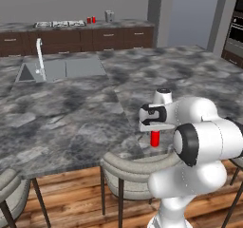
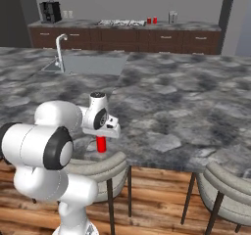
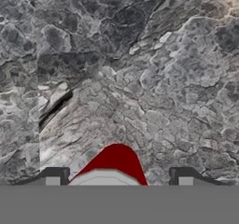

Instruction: Four empty soda cans are scattered around the kitchen. Gather all the cans and cluster them next to the stove for recycling.

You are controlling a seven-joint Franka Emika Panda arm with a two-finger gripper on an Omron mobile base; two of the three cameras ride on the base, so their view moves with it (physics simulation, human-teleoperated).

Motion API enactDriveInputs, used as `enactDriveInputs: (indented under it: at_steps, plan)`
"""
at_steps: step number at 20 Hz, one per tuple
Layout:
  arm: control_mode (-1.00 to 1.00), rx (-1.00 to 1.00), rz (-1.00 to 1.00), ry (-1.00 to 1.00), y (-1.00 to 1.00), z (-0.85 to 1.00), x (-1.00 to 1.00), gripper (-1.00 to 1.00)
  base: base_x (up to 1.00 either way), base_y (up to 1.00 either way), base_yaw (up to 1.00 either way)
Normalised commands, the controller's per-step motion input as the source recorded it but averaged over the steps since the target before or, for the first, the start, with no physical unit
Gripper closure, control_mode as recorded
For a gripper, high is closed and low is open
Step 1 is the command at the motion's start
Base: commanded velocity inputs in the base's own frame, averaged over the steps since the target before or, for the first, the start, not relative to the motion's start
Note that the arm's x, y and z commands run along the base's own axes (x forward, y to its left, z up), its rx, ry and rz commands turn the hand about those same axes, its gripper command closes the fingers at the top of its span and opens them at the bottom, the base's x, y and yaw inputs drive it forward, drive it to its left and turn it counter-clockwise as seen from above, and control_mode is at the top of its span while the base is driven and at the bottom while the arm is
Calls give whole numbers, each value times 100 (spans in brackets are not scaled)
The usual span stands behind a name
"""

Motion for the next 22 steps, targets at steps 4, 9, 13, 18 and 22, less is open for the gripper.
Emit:
enactDriveInputs:
  at_steps: [4,9,13,18,22]
  plan:
    - [-100,0,0,0,0,0,-4,100,0,0,0]
    - [-100,0,-1,-2,-3,1,-32,100,0,0,0]
    - [-100,-1,0,-19,0,65,-39,100,0,0,0]
    - [-100,0,0,-8,0,99,-3,100,0,0,0]
    - [-100,-2,0,0,0,81,-27,100,0,0,0]
